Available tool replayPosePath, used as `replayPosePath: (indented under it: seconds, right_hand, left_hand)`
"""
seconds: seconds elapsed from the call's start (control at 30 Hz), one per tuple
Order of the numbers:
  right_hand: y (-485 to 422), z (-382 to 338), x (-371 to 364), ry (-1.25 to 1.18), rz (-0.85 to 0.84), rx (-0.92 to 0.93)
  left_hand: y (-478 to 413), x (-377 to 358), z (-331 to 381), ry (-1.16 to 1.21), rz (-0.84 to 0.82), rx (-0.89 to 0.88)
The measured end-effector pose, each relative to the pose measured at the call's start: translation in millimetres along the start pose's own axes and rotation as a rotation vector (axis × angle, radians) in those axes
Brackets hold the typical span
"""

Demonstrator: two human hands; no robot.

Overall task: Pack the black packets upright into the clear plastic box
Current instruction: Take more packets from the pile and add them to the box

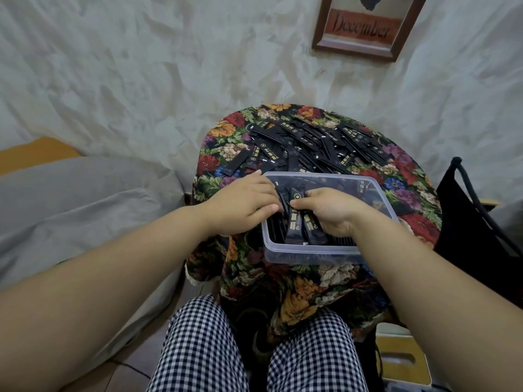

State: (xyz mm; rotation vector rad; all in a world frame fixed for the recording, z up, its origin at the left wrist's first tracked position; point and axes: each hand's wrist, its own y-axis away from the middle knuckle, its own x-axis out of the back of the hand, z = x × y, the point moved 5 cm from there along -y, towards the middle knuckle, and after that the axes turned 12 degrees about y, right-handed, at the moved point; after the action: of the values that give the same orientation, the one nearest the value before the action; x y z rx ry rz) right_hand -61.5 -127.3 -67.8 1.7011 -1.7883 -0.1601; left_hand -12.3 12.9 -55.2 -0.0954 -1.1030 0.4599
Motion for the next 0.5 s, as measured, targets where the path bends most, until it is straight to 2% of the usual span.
replayPosePath:
  seconds: [0.37, 0.5]
  right_hand:
    - [-0.7, 2.6, -3.4, -0.077, -0.015, 0.035]
    - [-3.1, 0.0, 4.3, -0.016, 0.08, 0.058]
  left_hand:
    - [0.8, -7.6, -2.4, 0.007, -0.001, -0.072]
    - [0.8, -9.7, -4.6, 0.039, 0.007, -0.06]
